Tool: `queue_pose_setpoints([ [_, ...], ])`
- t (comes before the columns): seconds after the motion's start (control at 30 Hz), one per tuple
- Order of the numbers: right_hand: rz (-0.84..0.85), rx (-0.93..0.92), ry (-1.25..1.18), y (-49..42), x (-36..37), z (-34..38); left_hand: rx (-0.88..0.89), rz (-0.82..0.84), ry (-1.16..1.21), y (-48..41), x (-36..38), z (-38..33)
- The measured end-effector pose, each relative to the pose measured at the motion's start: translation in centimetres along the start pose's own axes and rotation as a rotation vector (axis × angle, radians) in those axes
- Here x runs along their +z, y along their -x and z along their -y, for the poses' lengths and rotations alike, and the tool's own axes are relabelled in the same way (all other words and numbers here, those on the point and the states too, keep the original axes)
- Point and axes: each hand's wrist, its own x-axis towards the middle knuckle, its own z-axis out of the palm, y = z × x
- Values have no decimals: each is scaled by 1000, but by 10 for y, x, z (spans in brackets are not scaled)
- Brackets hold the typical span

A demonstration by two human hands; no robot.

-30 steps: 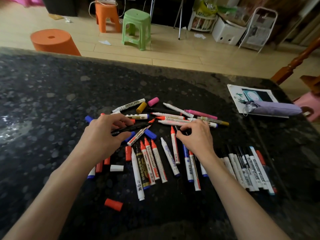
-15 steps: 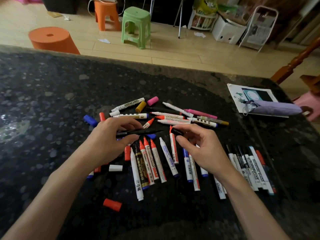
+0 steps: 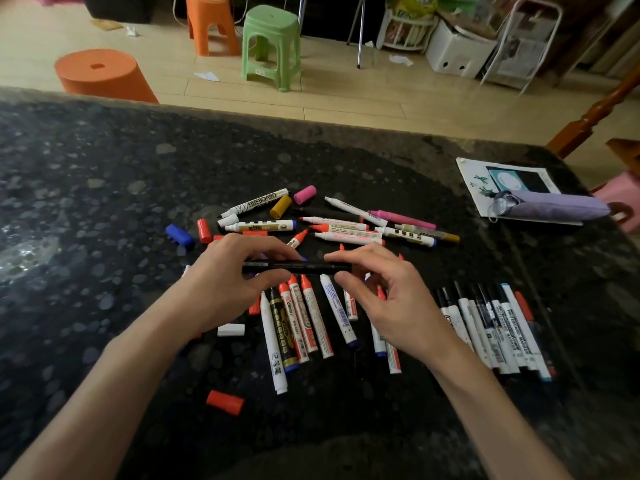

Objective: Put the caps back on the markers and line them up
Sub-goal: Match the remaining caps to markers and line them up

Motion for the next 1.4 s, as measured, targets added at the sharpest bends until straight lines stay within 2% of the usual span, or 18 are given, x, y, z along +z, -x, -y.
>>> queue_pose_setpoints([
  [0.17,-105,-17,-4,2,-1,5,52,-21,8,2,9,-5],
  [0.5,-181,-93,0,6,-1,2,84,-32,84,4,18,-10],
  [0.57,-125,-76,-31,8,-2,1,60,38,91,6,14,-10],
  [0.7,70,14,-150,12,-7,1,43,293,64,10,14,-8],
  [0.83,85,18,-141,14,-10,-6,43,349,94,7,21,-8],
  [1.0,-52,-11,54,19,-25,-28,-66,392,109,9,5,5],
  [1.1,49,40,339,22,-15,-42,-86,314,88,10,5,10],
  [1.2,106,43,406,18,-9,-47,-66,252,48,7,11,5],
  [1.3,-71,93,382,9,-22,-48,-70,210,4,6,12,5],
  [1.4,-210,277,544,-8,-27,-59,-98,232,-125,8,17,6],
])
